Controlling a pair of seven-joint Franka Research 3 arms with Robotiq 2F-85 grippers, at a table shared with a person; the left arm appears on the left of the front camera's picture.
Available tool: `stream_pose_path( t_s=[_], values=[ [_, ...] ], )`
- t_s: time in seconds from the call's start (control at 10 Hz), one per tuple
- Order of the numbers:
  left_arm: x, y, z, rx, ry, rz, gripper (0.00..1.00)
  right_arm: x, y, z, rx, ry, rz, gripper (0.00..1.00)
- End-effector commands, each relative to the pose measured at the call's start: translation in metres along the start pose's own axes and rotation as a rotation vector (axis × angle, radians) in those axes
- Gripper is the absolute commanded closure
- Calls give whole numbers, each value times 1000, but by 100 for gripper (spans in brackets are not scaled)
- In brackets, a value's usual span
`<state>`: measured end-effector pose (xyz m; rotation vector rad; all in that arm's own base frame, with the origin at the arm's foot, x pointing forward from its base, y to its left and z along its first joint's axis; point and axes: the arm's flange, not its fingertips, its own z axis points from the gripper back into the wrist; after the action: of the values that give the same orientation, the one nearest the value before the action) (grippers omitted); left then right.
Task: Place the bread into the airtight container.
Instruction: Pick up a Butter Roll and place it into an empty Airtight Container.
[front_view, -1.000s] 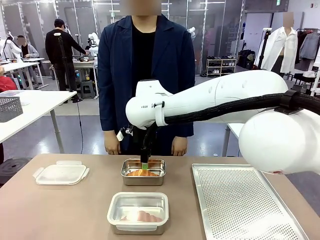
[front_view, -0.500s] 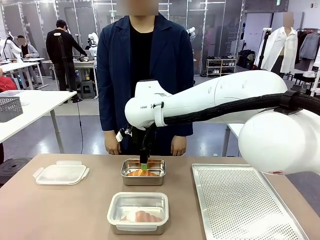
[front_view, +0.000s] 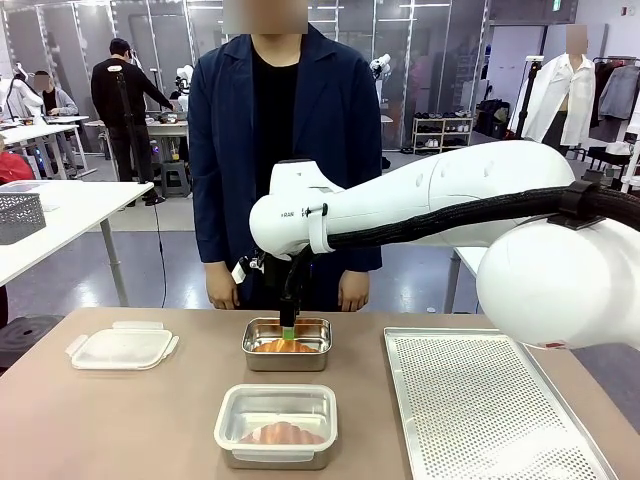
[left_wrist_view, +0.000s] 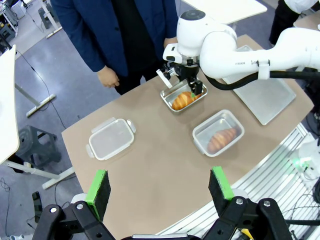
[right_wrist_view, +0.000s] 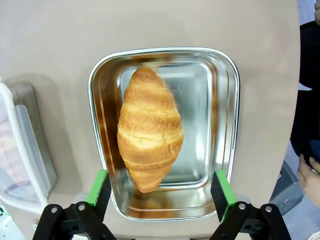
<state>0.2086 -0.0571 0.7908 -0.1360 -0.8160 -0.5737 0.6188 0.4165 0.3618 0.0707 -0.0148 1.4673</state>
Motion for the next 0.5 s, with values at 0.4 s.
stream_pose_path(
  t_s=[0.4],
  values=[
    [0, 0, 1, 0, 0, -9, 0, -40, 11, 34, -34, -11, -34, 0]
  ],
)
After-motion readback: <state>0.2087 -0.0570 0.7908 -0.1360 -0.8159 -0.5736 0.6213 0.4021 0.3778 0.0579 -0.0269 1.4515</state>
